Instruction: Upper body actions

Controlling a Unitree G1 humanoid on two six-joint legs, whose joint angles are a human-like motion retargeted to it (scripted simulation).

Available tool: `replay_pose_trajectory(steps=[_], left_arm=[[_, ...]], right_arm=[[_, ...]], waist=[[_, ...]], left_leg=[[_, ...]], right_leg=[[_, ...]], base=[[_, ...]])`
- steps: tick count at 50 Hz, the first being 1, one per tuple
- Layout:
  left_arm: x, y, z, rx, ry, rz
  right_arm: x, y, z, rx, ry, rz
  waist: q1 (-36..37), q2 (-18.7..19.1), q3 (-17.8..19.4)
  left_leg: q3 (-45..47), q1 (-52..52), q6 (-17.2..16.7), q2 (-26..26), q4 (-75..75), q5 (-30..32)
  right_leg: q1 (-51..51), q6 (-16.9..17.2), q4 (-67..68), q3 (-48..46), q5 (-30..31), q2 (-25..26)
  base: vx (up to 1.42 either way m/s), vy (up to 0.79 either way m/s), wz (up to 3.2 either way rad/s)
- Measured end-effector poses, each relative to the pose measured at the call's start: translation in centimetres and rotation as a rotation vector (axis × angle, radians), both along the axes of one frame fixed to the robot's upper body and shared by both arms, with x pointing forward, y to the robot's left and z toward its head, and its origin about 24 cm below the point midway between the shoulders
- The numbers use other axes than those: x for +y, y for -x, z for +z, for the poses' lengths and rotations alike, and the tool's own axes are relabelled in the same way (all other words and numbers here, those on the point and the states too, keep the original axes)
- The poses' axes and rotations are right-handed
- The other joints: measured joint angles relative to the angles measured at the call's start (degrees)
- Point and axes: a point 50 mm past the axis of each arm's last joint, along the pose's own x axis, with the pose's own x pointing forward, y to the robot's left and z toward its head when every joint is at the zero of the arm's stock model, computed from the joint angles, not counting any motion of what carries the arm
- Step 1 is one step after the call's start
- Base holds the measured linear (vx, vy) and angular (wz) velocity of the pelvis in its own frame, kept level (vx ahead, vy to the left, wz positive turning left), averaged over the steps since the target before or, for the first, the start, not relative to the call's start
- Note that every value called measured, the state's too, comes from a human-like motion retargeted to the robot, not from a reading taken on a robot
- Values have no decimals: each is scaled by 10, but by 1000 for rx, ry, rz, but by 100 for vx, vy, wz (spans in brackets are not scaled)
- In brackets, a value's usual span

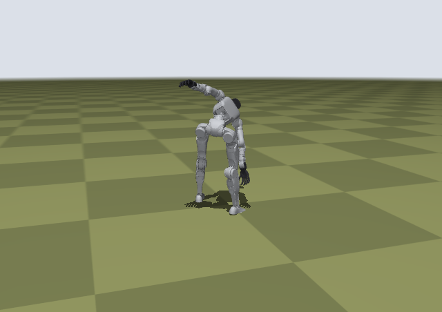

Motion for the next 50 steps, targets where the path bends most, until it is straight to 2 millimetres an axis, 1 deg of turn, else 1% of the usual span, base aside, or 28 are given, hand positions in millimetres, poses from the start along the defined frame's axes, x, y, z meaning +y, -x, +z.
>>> replay_pose_trajectory(steps=[3, 5, 7, 9, 10, 11, 13, 15, 18, 20, 22, 25, 27, 29, 32, 33, 35, 38, 40, 42, 43, 45, 47, 50], left_arm=[[-16, -18, -8, -69, -28, 41], [-29, -28, -13, -91, -26, 49], [-43, -32, -18, -84, -8, 39], [-57, -31, -24, -70, 14, 22], [-64, -30, -27, -63, 29, 13], [-71, -29, -29, -62, 49, 3], [-85, -32, -34, -74, 95, -16], [-95, -36, -36, -93, 143, -40], [-106, -44, -37, -116, 219, -111], [-113, -49, -38, -117, 274, -184], [-111, -50, -37, -112, 296, -259], [-93, -49, -32, -128, 251, -295], [-85, -48, -30, -150, 216, -283], [-82, -48, -29, -178, 193, -252], [-83, -48, -30, -228, 193, -158], [-86, -47, -31, -251, 206, -113], [-96, -48, -34, -297, 245, -23], [-115, -51, -37, -357, 321, 41], [-124, -52, -38, -385, 365, 44], [-128, -54, -38, -414, 398, 15], [-129, -53, -38, -425, 407, -1], [-129, -51, -38, -422, 421, -27], [-132, -45, -40, -392, 434, -41], [-137, -31, -44, -327, 445, -42]], right_arm=[[16, -45, 2, -31, -137, 117], [29, -70, 4, 6, -209, 217], [41, -92, 10, 63, -188, 327], [49, -104, 13, 124, -99, 407], [52, -107, 14, 153, -51, 433], [53, -106, 10, 180, -30, 439], [53, -98, -1, 212, -29, 424], [52, -80, -20, 204, -91, 360], [51, -46, -49, 113, -219, 217], [52, -21, -66, 68, -272, 132], [60, 2, -87, 64, -287, 84], [84, 23, -118, 157, -264, 115], [101, 29, -135, 271, -254, 174], [118, 33, -149, 369, -259, 246], [148, 28, -167, 446, -298, 378], [159, 24, -171, 449, -314, 426], [181, 14, -179, 432, -354, 512], [206, 9, -189, 372, -444, 565], [222, 11, -196, 338, -522, 568], [236, 18, -204, 325, -605, 544], [242, 23, -208, 329, -650, 519], [254, 41, -218, 374, -752, 437], [263, 68, -226, 459, -861, 342], [274, 108, -233, 631, -1041, 216]], waist=[[64, 0, 0], [97, 0, 0], [115, 0, 0], [117, 0, 0], [115, 0, 0], [111, 0, 0], [99, 0, 0], [83, 0, 0], [45, 0, 0], [17, 0, 0], [-14, -16, 0], [-70, -78, 0], [-101, -123, 0], [-125, -166, 0], [-170, -223, 0], [-189, -239, 0], [-235, -268, 0], [-307, -297, 0], [-347, -315, 0], [-380, -334, -1], [-389, -339, -3], [-393, -342, -12], [-398, -353, -32], [-384, -353, -83]], left_leg=[[-17, -19, -4, 1, 0, 2], [-27, -28, -6, 2, 0, 3], [-38, -32, -5, 3, -2, 4], [-45, -28, -4, 3, -2, 3], [-48, -25, -2, 4, -2, 2], [-50, -20, 0, 4, -1, 1], [-58, -9, 4, 2, 2, -1], [-65, 10, 10, -1, 10, -9], [-79, 44, 20, -5, 33, -29], [-85, 65, 27, -4, 60, -50], [-85, 84, 33, 2, 104, -83], [-72, 115, 42, 17, 159, -129], [-54, 142, 48, 33, 187, -159], [-32, 173, 54, 52, 214, -187], [0, 233, 64, 73, 238, -224], [9, 256, 66, 80, 238, -232], [28, 306, 68, 86, 228, -241], [47, 392, 71, 69, 186, -239], [57, 448, 72, 53, 155, -236], [64, 500, 73, 35, 124, -232], [69, 523, 73, 31, 111, -231], [84, 565, 70, 29, 91, -231], [93, 595, 68, 12, 69, -229], [117, 620, 64, -4, 33, -222]], right_leg=[[-9, 0, -2, -11, -2, 2], [-12, 1, -2, -18, -5, 5], [-12, 1, 1, -24, -9, 7], [-6, 1, 5, -29, -12, 9], [-1, 1, 6, -31, -13, 11], [7, 3, 6, -37, -12, 10], [24, 4, 9, -49, -11, 10], [50, 0, 10, -55, -4, 12], [97, -5, 15, -70, 15, 16], [128, -6, 21, -72, 29, 19], [159, -12, 28, -69, 40, 24], [188, -28, 47, -56, 48, 27], [203, -43, 69, -43, 41, 31], [220, -56, 92, -36, 30, 35], [265, -75, 117, -63, 14, 41], [281, -86, 125, -75, 4, 44], [311, -97, 139, -74, -23, 49], [352, -70, 152, -9, -63, 74], [382, -49, 151, 39, -85, 95], [413, -40, 136, 86, -96, 114], [428, -45, 126, 99, -108, 123], [464, -64, 105, 80, -137, 130], [489, -46, 78, 81, -132, 121], [496, -32, 55, 104, -120, 117]], base=[[-14, -50, 44], [-11, -34, 30], [-9, -18, 19], [-1, -4, 3], [0, 0, 0], [0, 0, 0], [1, 3, 4], [2, 10, 5], [-1, 18, 5], [-6, 28, -22], [-8, 35, -52], [-8, 36, -86], [2, 28, -127], [1, 18, -141], [6, 12, -118], [10, 19, -100], [16, 27, -74], [29, 28, -24], [42, 14, -10], [42, 2, -9], [37, -11, -36], [40, -17, -53], [44, -12, -41], [47, -8, -61]])
